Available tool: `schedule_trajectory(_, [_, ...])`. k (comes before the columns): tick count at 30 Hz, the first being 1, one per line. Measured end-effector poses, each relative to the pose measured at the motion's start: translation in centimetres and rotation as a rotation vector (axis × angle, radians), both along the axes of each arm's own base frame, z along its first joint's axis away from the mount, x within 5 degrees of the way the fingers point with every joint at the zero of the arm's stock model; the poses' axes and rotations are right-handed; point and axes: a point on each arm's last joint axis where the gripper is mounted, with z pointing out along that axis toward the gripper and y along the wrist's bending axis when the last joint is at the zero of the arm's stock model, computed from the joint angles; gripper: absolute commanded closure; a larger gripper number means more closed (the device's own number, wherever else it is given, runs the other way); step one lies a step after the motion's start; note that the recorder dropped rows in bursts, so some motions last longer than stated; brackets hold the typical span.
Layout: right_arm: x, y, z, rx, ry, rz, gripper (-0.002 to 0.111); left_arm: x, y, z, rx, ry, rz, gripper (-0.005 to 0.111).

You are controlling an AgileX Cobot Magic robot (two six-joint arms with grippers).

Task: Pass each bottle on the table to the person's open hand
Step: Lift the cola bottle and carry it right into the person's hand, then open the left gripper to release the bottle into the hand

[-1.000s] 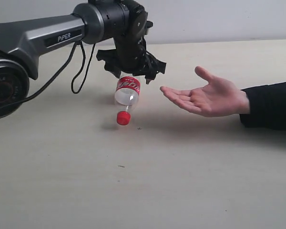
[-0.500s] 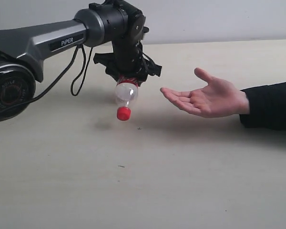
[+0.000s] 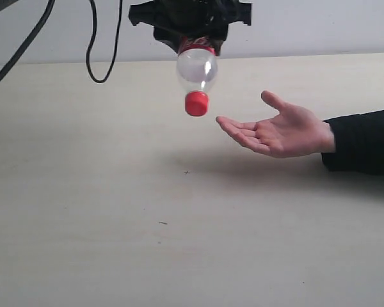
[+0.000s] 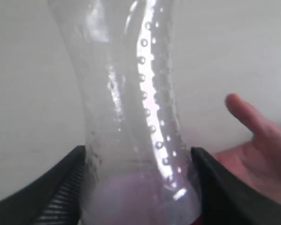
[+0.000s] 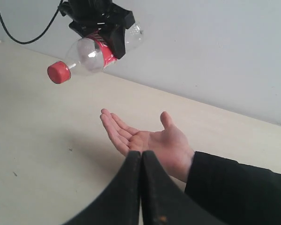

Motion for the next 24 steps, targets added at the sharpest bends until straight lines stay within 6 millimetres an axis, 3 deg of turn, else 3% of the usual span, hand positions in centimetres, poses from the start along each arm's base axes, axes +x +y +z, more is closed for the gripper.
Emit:
schedule_trajectory(11, [0.0,0.0,0.0,0.000,0.000,0.000,0.108,-5.8,-7.7,-0.6,-0.076,0.062,-0.022,0.107])
schedule_trajectory(19, [0.0,0.0,0.0,0.000,0.000,0.000,0.108,-6.8,-10.5,-5.9,-0.039,0.151,0.053,0.107])
schedule_trajectory(24, [0.0,0.0,0.0,0.000,0.000,0.000,0.108,-6.9,-11.2,-8.5,-0.006,0.181,0.077,0.107])
